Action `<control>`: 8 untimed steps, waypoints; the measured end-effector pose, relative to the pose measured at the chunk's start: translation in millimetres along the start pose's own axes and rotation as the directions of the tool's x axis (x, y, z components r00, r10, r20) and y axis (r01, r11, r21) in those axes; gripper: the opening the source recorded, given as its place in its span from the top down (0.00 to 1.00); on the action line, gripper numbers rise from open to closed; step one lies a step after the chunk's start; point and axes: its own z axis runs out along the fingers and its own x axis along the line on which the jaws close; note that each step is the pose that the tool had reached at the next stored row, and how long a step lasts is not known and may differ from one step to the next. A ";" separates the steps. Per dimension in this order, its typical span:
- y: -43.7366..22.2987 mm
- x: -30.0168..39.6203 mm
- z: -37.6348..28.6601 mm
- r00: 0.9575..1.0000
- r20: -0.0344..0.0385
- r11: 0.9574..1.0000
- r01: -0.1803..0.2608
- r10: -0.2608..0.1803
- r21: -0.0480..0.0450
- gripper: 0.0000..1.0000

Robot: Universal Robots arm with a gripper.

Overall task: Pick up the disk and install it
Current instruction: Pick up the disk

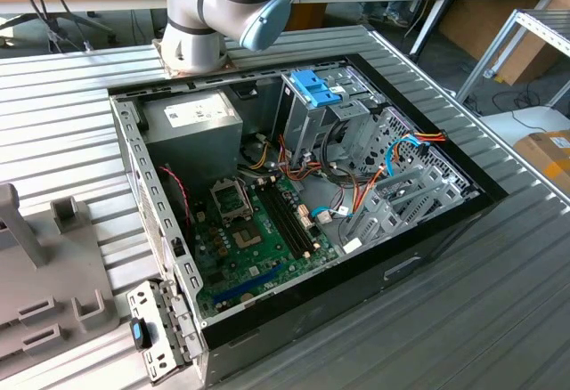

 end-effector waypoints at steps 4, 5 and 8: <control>0.0 0.0 0.0 1.000 -0.001 1.000 0.014 -0.014 0.000 0.89; 0.0 0.0 0.0 1.000 -0.001 1.000 0.014 -0.014 0.001 0.89; 0.0 0.0 0.0 1.000 -0.001 1.000 0.016 -0.016 0.001 0.89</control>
